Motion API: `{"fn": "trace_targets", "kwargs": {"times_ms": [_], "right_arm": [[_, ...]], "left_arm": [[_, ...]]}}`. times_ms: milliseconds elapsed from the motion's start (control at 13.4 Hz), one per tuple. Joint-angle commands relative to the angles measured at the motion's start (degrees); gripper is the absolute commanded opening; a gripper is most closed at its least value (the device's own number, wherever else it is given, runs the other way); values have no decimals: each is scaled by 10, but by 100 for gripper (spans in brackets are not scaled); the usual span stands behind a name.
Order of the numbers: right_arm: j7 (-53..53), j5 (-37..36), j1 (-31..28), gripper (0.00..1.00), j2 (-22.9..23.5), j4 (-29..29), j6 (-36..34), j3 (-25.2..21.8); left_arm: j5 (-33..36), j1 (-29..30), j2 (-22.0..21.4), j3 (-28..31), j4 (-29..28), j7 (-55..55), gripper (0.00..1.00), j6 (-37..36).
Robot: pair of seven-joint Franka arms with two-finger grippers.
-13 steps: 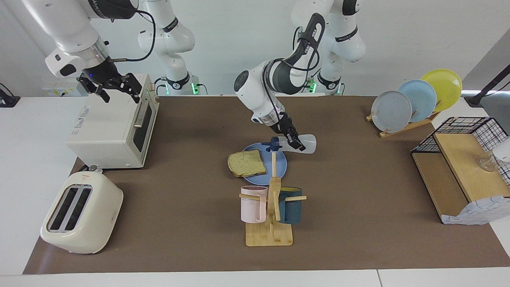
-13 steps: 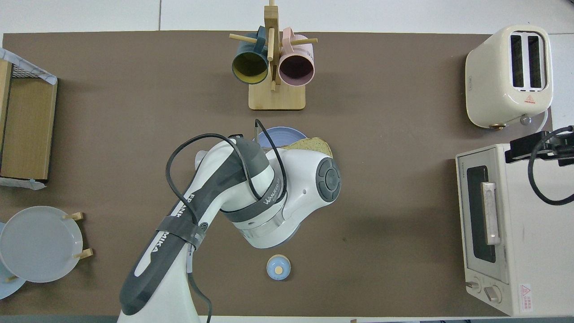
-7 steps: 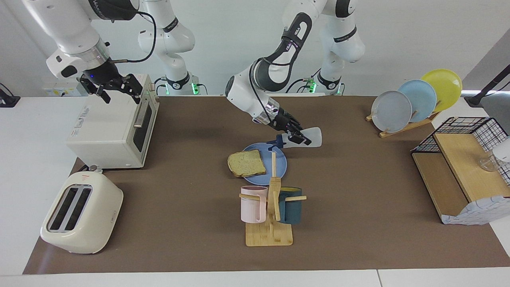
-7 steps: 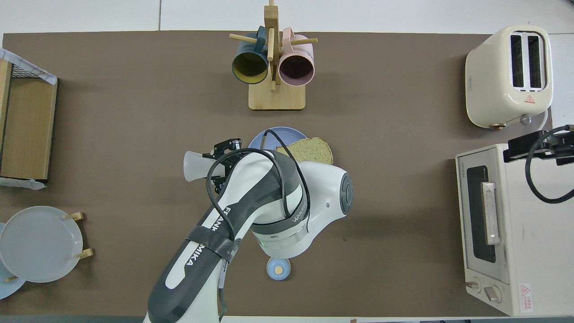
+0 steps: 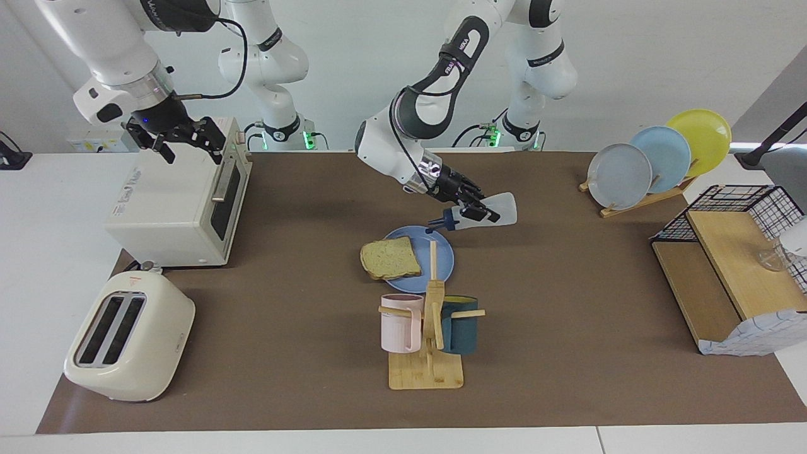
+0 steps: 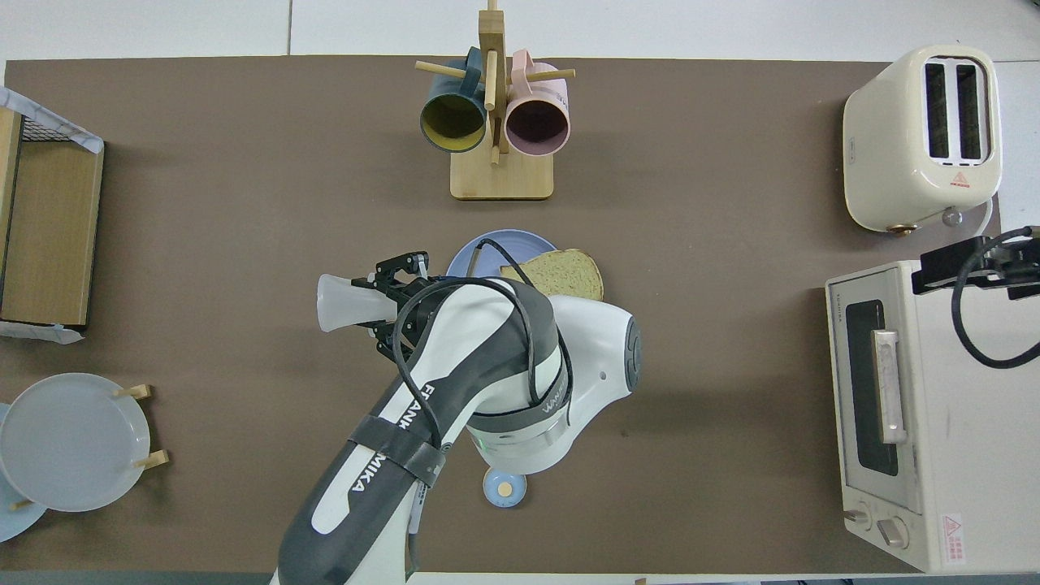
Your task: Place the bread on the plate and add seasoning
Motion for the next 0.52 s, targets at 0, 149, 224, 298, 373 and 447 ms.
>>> {"fn": "trace_targets", "kwargs": {"times_ms": [0,149,224,298,373,447], "right_arm": [[-12,1,-5,100,-2,-3,2,4],[-12,1,-5,100,-2,-3,3,4],[-12,1,-5,100,-2,-3,2,4],[-12,1,-5,100,-2,-3,2,4],[-12,1,-5,100,-2,-3,2,4],[-12,1,-5,100,-2,-3,2,4]], "left_arm": [[12,-14,30,8,23,-4,0,-28],[7,-20,149,12,118,-4,0,-87],[2,-15,171,12,170,-3,0,-98],[3,-16,175,12,177,-3,0,-105],[11,-21,175,12,177,-3,0,-119],[39,-26,188,12,176,-3,0,-142]]}}
